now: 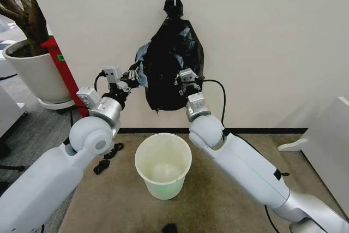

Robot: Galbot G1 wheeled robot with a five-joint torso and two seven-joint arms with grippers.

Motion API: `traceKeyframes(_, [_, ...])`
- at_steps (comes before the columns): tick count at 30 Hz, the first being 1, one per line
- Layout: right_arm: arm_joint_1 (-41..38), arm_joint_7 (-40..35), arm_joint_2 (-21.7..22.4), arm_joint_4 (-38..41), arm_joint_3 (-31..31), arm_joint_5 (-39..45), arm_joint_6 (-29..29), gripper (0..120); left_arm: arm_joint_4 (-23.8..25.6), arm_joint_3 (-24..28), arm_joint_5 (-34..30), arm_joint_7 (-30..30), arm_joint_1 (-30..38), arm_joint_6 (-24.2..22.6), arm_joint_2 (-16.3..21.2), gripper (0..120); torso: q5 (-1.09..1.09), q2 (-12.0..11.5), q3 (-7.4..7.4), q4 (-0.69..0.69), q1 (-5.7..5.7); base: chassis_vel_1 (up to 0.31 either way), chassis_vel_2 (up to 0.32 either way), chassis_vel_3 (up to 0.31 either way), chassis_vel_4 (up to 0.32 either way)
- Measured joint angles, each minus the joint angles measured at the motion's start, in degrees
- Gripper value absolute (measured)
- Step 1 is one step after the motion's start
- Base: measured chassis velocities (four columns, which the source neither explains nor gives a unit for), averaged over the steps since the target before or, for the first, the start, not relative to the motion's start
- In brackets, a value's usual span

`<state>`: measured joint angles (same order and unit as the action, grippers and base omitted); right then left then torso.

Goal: Place the garbage bag over the trash bin.

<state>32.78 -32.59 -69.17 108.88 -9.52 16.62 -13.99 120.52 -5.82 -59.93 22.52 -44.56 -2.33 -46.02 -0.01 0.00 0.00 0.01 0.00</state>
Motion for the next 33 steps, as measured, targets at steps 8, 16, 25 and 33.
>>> traceKeyframes(8, [8.22, -9.01, 7.18, 13.51, 1.63, 15.47, -7.27, 0, 5.65, -0.61, -0.34, 0.75, -7.59, -0.66, -0.15, 0, 0.02, 0.0, 0.0, -0.02, 0.0, 0.0, 0.0, 0.0, 0.0])
traceKeyframes(16, [16.6, -10.57, 10.41, 24.77, 5.12, 19.17, -10.27, 0, 14.63, -3.32, 0.21, 1.62, -17.63, -2.08, -0.63, 0, 0.02, 0.02, -0.01, -0.01, 0.0, 0.0, 0.0, 0.0, 0.0])
traceKeyframes(25, [22.19, -6.96, 12.23, 30.03, 11.97, 17.17, -9.75, 0, 20.96, -11.41, -3.32, 2.32, -20.0, -3.73, 1.01, 0, 0.02, 0.02, 0.0, -0.01, 0.0, 0.0, 0.0, 0.0, 0.0])
traceKeyframes(33, [27.18, 3.45, 11.88, 31.25, 17.46, 8.15, -5.19, 0, 23.13, -20.71, -9.36, 1.65, -24.08, -5.03, 3.67, 0, 0.01, 0.02, 0.0, -0.01, 0.0, 0.0, 0.0, 0.0, 0.0])
